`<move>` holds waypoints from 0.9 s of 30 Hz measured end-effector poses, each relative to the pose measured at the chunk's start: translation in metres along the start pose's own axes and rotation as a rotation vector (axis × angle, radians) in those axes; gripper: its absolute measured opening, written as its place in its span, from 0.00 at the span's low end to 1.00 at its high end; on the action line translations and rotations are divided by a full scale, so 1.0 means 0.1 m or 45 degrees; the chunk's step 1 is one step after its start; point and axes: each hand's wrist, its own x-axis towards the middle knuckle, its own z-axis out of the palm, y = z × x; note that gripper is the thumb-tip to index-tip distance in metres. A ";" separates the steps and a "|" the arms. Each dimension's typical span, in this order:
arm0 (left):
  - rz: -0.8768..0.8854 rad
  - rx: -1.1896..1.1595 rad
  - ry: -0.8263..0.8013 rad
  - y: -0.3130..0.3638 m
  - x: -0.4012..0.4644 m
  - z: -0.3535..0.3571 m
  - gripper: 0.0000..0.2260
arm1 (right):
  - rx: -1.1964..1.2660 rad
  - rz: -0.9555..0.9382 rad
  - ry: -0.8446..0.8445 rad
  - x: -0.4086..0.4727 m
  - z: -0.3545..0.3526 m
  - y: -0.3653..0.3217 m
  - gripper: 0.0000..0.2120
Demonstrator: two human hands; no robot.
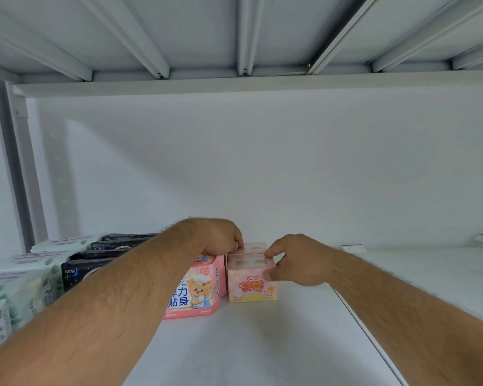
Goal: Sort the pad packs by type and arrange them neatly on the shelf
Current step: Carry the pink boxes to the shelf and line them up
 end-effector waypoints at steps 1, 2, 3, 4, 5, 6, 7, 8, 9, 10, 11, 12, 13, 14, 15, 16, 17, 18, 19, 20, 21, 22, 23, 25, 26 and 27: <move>0.005 -0.004 0.003 0.01 -0.01 0.00 0.17 | -0.004 0.002 -0.004 -0.01 0.00 0.00 0.24; 0.009 -0.007 0.005 0.01 -0.01 0.00 0.17 | -0.008 0.002 -0.005 -0.01 0.00 0.00 0.23; 0.013 -0.008 0.006 0.02 -0.01 0.01 0.17 | -0.008 0.004 -0.004 -0.02 0.00 0.00 0.22; 0.013 -0.009 0.006 0.02 -0.02 0.01 0.17 | -0.008 0.005 0.000 -0.02 0.00 -0.01 0.22; 0.012 -0.011 0.008 0.02 -0.02 0.02 0.17 | -0.010 0.005 0.002 -0.03 0.00 -0.01 0.22; 0.009 -0.016 0.011 0.02 -0.03 0.02 0.17 | -0.013 0.004 0.002 -0.03 0.00 -0.01 0.22; 0.008 -0.022 0.013 0.02 -0.03 0.02 0.17 | -0.012 0.006 0.000 -0.04 0.01 -0.01 0.23; 0.007 -0.028 0.018 0.02 -0.03 0.02 0.17 | -0.011 0.007 -0.005 -0.04 0.01 -0.01 0.25; 0.007 -0.034 0.024 0.02 -0.03 0.03 0.17 | -0.012 0.008 -0.010 -0.05 0.01 0.00 0.27; 0.003 -0.041 0.034 0.02 -0.04 0.03 0.17 | -0.017 0.008 -0.015 -0.05 0.01 0.01 0.30; -0.002 -0.057 0.055 0.02 -0.06 0.02 0.18 | -0.018 0.013 -0.016 -0.06 0.01 0.03 0.33; -0.006 -0.081 0.083 0.03 -0.08 0.01 0.18 | -0.013 0.022 -0.017 -0.07 0.00 0.04 0.35; -0.007 -0.109 0.115 0.03 -0.11 0.00 0.18 | -0.001 0.035 -0.018 -0.09 -0.02 0.06 0.36; -0.010 -0.138 0.149 0.03 -0.14 -0.02 0.18 | 0.005 0.048 -0.018 -0.12 -0.04 0.07 0.36; -0.016 -0.158 0.181 0.05 -0.19 -0.04 0.18 | -0.006 0.058 -0.011 -0.16 -0.06 0.07 0.36; -0.027 -0.172 0.210 0.07 -0.24 -0.06 0.18 | -0.053 0.060 0.001 -0.21 -0.09 0.08 0.35; -0.038 -0.175 0.238 0.10 -0.31 -0.07 0.19 | -0.128 0.058 0.015 -0.27 -0.12 0.08 0.35; -0.046 -0.166 0.262 0.14 -0.38 -0.08 0.20 | -0.216 0.058 0.021 -0.33 -0.14 0.07 0.34; -0.057 -0.144 0.276 0.19 -0.47 -0.06 0.21 | -0.303 0.058 0.017 -0.40 -0.16 0.06 0.34; -0.071 -0.112 0.281 0.25 -0.55 -0.04 0.23 | -0.388 0.052 0.007 -0.47 -0.17 0.04 0.34; -0.085 -0.074 0.277 0.32 -0.65 -0.01 0.24 | -0.470 0.042 -0.003 -0.54 -0.17 0.04 0.34; -0.104 -0.037 0.266 0.39 -0.74 0.04 0.26 | -0.549 0.028 -0.011 -0.61 -0.16 0.03 0.34; -0.126 0.004 0.257 0.48 -0.84 0.09 0.27 | -0.614 0.012 -0.007 -0.69 -0.15 0.02 0.34; -0.162 0.085 0.257 0.66 -1.06 0.19 0.28 | -0.680 -0.006 0.006 -0.87 -0.12 0.01 0.34; -0.175 0.116 0.256 0.76 -1.17 0.23 0.28 | -0.685 -0.008 0.007 -0.97 -0.11 0.00 0.35; -0.181 0.144 0.254 0.85 -1.28 0.26 0.28 | -0.685 -0.011 0.009 -1.08 -0.11 -0.02 0.35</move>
